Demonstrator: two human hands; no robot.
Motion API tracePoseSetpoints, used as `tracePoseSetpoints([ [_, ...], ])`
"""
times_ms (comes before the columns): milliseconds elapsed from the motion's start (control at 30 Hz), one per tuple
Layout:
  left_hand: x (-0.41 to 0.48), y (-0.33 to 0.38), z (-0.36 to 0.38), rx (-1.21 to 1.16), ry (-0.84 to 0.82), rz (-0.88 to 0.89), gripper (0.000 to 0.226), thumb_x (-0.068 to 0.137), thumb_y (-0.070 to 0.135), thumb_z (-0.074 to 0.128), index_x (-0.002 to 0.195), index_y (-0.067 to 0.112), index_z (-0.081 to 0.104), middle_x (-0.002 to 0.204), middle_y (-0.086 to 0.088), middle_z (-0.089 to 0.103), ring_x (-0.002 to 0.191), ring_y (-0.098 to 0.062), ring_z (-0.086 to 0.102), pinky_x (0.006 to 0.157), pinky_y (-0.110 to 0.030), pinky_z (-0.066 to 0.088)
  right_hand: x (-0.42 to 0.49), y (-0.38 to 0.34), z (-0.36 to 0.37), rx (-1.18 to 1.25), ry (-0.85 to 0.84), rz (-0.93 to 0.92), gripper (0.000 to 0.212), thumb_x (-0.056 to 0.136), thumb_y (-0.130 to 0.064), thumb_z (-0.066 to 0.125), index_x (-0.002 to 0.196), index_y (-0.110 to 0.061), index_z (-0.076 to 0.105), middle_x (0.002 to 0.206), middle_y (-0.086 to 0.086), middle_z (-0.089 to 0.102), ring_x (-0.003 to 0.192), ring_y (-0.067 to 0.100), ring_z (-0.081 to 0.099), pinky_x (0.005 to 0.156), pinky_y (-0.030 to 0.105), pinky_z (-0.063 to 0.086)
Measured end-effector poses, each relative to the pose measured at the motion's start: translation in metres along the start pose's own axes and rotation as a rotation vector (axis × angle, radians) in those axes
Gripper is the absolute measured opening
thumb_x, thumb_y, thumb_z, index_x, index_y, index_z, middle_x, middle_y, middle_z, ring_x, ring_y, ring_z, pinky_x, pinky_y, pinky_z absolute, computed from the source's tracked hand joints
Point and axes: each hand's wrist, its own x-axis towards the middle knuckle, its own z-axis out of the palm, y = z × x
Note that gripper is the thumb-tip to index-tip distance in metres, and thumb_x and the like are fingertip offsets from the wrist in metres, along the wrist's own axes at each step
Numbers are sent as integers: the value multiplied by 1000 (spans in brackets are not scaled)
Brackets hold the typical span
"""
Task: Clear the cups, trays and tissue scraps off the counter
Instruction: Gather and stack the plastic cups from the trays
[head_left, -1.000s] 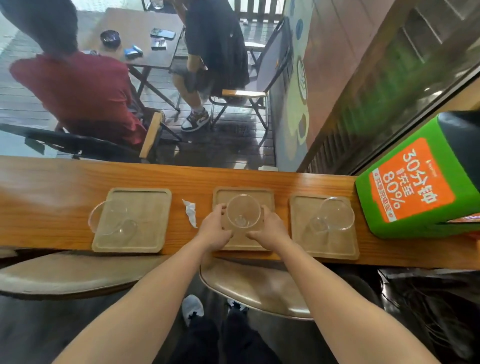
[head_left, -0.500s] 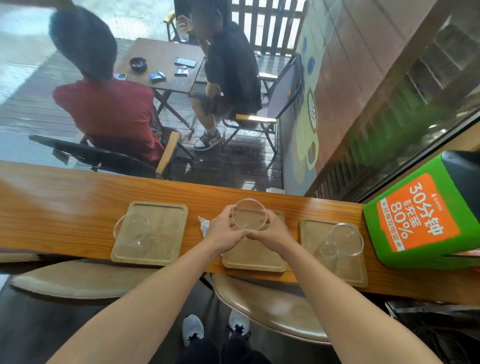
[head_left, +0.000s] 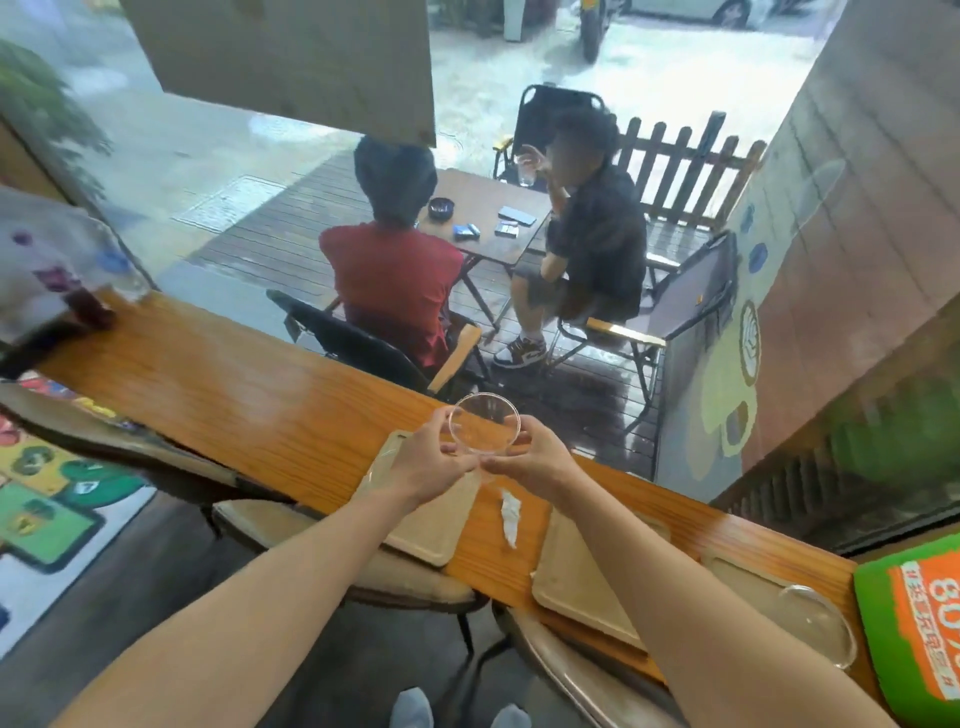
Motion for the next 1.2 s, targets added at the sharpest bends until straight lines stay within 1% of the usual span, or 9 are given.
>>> tracePoseSetpoints([
  [133, -7, -12, -40, -11, 40, -13, 67, 77, 34, 80, 132, 26, 44, 116, 9, 55, 92, -6, 61, 70, -17, 50, 13, -25, 32, -54, -67, -23, 79, 76, -17, 86, 142, -18, 43, 127, 10, 58, 114, 26, 61, 97, 44, 55],
  [300, -13, -31, -67, -33, 50, -50, 55, 80, 26, 76, 125, 33, 44, 103, 20, 54, 85, 2, 60, 57, -10, 48, 28, -34, 62, -81, -107, 2, 81, 75, -17, 86, 142, -22, 42, 124, 8, 60, 112, 25, 62, 96, 46, 55],
  [467, -11, -53, -77, -24, 26, -97, 68, 82, 30, 76, 139, 27, 39, 118, 12, 52, 99, -6, 56, 65, -12, 45, 39, -33, 83, -119, -123, 41, 81, 76, -20, 86, 143, -21, 41, 121, 8, 63, 108, 22, 64, 92, 39, 56],
  [667, -3, -77, -75, 3, -22, -160, 72, 81, 28, 77, 141, 23, 38, 132, -1, 52, 110, -16, 57, 72, -18, 47, 49, -19, 97, -188, -117, 90, 81, 76, -22, 86, 143, -20, 40, 126, 6, 64, 113, 22, 63, 90, 35, 55],
  [767, 5, -88, -73, 73, -31, -156, 69, 81, 26, 78, 139, 21, 41, 132, -2, 54, 108, -16, 56, 73, -19, 47, 55, -13, 104, -257, -90, 116, 79, 76, -24, 85, 141, -20, 42, 128, 5, 61, 115, 24, 60, 95, 40, 54],
  [867, 12, -98, -69, 194, -37, -160, 70, 81, 26, 78, 140, 16, 42, 134, -4, 53, 116, -22, 53, 89, -33, 50, 61, -6, 111, -327, -81, 129, 79, 76, -27, 84, 141, -21, 39, 130, 6, 58, 118, 27, 55, 97, 42, 53],
  [967, 19, -111, -65, 257, -68, -199, 72, 81, 26, 77, 142, 17, 41, 136, -5, 52, 122, -25, 50, 101, -43, 46, 65, 1, 116, -363, -82, 134, 83, 77, -24, 83, 146, -18, 36, 135, 7, 55, 120, 23, 54, 86, 27, 47],
  [1067, 23, -123, -60, 249, -81, -222, 68, 79, 31, 73, 139, 21, 43, 131, -2, 53, 115, -22, 51, 94, -36, 47, 69, 8, 120, -419, -62, 118, 82, 76, -23, 83, 145, -14, 40, 137, 5, 54, 124, 22, 52, 85, 23, 39],
  [1200, 24, -134, -56, 237, -110, -218, 54, 76, 36, 68, 127, 29, 51, 114, 8, 56, 104, -16, 54, 77, -26, 43, 72, 17, 126, -413, -61, 127, 76, 75, -18, 83, 141, -15, 46, 132, 3, 57, 120, 22, 54, 91, 27, 47],
])
